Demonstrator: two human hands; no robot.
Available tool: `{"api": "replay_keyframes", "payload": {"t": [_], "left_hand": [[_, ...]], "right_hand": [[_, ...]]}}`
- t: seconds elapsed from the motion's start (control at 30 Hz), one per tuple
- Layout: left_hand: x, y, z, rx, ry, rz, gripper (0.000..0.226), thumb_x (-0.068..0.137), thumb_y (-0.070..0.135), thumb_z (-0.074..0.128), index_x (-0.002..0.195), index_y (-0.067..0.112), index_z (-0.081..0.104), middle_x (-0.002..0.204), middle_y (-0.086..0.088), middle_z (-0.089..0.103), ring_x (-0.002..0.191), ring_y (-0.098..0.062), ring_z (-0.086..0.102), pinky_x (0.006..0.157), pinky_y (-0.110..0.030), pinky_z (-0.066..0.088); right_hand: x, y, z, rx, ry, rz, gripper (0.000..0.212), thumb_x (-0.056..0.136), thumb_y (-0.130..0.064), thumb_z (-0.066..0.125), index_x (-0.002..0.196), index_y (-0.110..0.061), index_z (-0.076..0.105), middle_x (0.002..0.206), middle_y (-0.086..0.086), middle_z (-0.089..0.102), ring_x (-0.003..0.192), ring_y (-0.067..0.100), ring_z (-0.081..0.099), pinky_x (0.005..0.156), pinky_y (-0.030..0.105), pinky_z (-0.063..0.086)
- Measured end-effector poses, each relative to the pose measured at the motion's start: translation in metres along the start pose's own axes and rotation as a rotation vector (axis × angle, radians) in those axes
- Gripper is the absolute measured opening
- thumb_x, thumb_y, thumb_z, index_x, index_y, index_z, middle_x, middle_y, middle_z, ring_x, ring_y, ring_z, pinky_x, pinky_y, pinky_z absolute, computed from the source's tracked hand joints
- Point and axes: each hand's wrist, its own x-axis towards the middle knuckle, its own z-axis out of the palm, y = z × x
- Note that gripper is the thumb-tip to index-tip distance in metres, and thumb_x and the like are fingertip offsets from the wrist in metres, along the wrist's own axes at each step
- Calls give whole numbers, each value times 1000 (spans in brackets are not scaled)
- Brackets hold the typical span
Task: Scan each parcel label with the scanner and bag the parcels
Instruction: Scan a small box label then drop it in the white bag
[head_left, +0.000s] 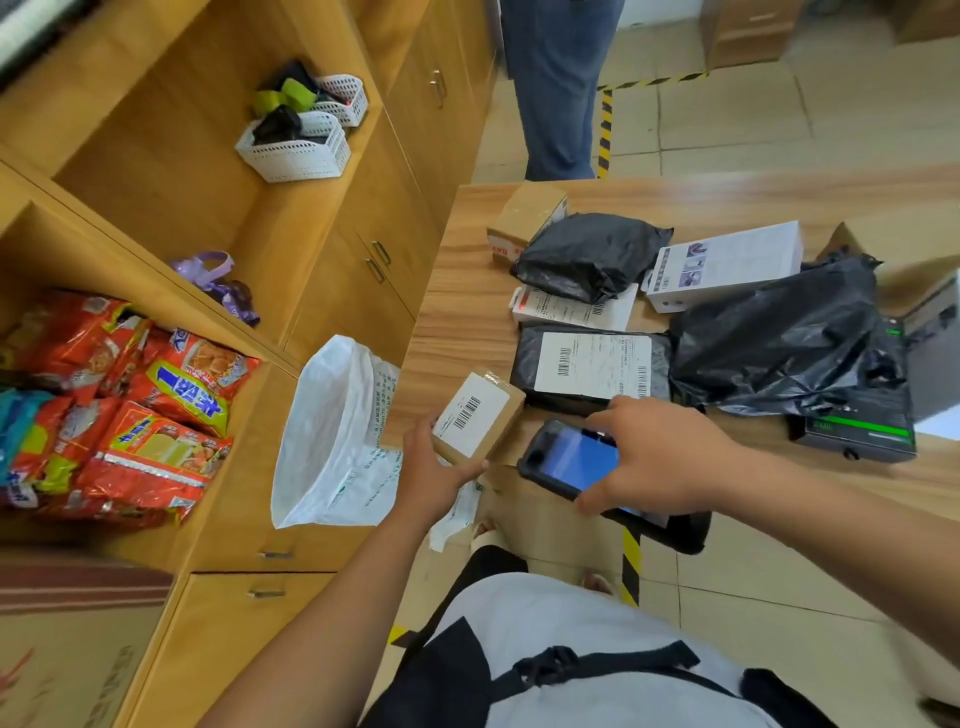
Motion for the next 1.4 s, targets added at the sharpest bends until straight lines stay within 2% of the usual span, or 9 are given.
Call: {"api": "replay_keyframes", "payload": {"t": [0.17, 0.53, 0.67, 0.9, 1.03, 1.13, 1.2, 1.33, 1.4], "left_hand": [[-7, -4, 8, 76, 41, 45, 88, 65, 37, 90, 132, 35, 33, 124, 11, 33, 115, -10, 42, 74, -13, 36], [-8, -2, 11, 163, 35, 71, 86, 63, 43, 86, 129, 34, 30, 130, 4, 33, 111, -16, 46, 76, -29, 49], [-8, 0, 13, 182, 20, 61, 86, 63, 41, 84, 129, 34, 28, 123, 8, 28, 107, -17, 45, 63, -22, 44], [-7, 1, 13, 191, 16, 31, 89, 62, 36, 82, 132, 31, 26, 127, 5, 28, 106, -17, 44, 67, -29, 48], [0, 0, 8, 97, 10, -13, 92, 61, 31, 87, 133, 29, 30, 128, 3, 34, 106, -16, 45, 67, -25, 48], [8, -2, -8, -131, 65, -146, 87, 61, 28, 90, 128, 31, 35, 125, 2, 46, 105, -18, 53, 80, -40, 58], [10, -10, -24, -253, 126, -197, 82, 63, 26, 89, 124, 33, 36, 121, 4, 50, 101, -13, 55, 72, -36, 58], [18, -31, -65, -350, 226, -273, 78, 67, 24, 88, 125, 30, 36, 116, 8, 54, 98, -12, 59, 69, -33, 58], [27, -41, -88, -387, 279, -324, 75, 70, 21, 86, 126, 27, 37, 117, 5, 54, 102, -17, 59, 74, -37, 58]], "right_hand": [[-4, -11, -6, -250, -39, -67, 59, 61, -75, 64, 99, -30, 60, 84, -10, 44, 82, 15, 47, 54, 28, 28], [-21, -7, -9, -290, 15, 6, 49, 57, -75, 59, 75, -30, 49, 82, -6, 56, 76, 16, 57, 54, 29, 38], [-25, -7, -7, -290, 25, 32, 51, 58, -75, 59, 83, -30, 54, 82, -6, 54, 78, 16, 58, 57, 29, 40], [-26, 1, -5, -293, 41, 68, 56, 61, -75, 62, 91, -28, 63, 81, -8, 54, 78, 15, 57, 65, 31, 49], [-18, -3, -4, -238, 19, 54, 55, 57, -77, 59, 85, -30, 59, 80, -7, 56, 73, 13, 56, 62, 30, 49], [-7, -11, 0, -151, 27, 30, 57, 48, -80, 54, 76, -30, 53, 78, -8, 56, 67, 11, 53, 52, 28, 35], [1, -18, 4, -65, 26, 23, 59, 47, -82, 53, 77, -31, 53, 79, -10, 55, 67, 9, 52, 51, 28, 31], [22, -40, 13, 126, 21, 37, 53, 52, -79, 60, 76, -31, 59, 78, -9, 54, 67, 7, 51, 51, 29, 32], [33, -52, 17, 299, 0, 94, 51, 51, -74, 65, 76, -30, 63, 78, -6, 63, 65, 10, 59, 51, 31, 42]]}}
